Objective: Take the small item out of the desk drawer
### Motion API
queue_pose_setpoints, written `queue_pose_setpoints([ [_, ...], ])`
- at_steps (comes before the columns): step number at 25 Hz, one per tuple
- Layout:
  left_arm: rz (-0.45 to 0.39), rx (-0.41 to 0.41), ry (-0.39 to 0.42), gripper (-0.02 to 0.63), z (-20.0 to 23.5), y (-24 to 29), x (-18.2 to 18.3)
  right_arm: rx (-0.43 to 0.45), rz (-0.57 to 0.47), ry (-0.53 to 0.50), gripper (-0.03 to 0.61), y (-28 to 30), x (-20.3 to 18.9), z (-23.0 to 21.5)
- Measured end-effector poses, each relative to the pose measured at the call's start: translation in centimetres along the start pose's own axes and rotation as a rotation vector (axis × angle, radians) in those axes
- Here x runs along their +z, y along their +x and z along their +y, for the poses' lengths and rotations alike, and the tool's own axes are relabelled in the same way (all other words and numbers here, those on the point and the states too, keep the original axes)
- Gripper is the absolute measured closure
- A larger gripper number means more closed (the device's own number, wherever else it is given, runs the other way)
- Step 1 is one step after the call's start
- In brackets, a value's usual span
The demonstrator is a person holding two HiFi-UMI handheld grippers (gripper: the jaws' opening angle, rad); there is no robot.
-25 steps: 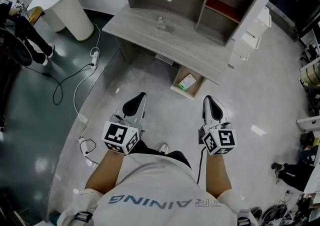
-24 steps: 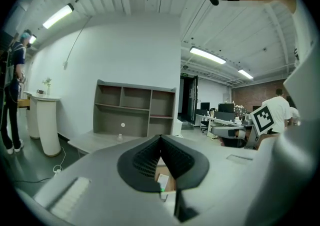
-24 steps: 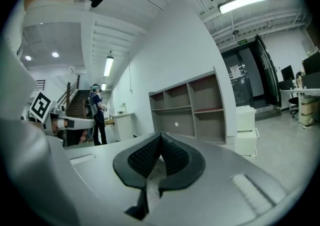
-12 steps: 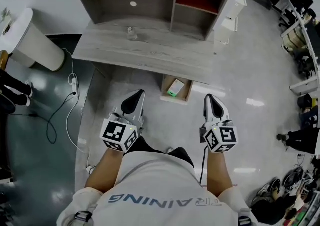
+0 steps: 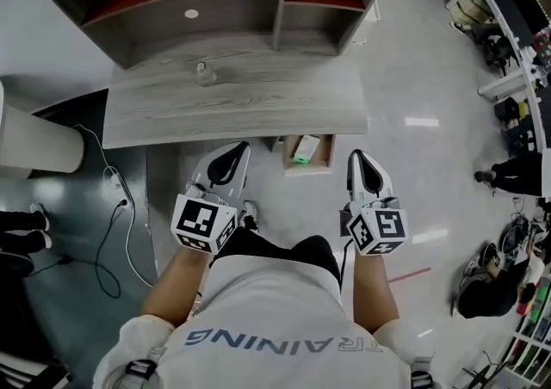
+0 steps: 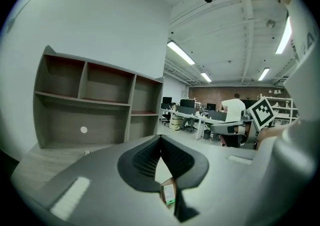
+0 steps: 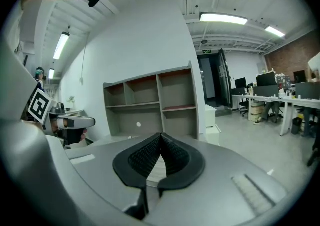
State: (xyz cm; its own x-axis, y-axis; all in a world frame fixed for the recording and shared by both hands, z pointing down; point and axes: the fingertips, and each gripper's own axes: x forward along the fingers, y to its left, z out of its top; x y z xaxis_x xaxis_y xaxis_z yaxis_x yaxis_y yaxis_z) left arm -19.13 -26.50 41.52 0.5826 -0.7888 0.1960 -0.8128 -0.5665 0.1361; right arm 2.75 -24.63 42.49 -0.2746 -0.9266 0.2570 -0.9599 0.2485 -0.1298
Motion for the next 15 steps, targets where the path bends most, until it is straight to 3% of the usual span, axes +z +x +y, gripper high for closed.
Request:
queue_pose_setpoints([
  [7, 0.019, -0.091, -0.006, 0.612, 0.0, 2.3, -0.6, -0.1, 0.037, 0.023, 0.565, -0.8, -1.4, -1.0],
  [15, 0.056, -0.098, 0.001, 0.612, -1.9, 4.5, -1.1, -0.115, 0.048, 0.068, 0.565, -0.7, -2.9, -3.8],
])
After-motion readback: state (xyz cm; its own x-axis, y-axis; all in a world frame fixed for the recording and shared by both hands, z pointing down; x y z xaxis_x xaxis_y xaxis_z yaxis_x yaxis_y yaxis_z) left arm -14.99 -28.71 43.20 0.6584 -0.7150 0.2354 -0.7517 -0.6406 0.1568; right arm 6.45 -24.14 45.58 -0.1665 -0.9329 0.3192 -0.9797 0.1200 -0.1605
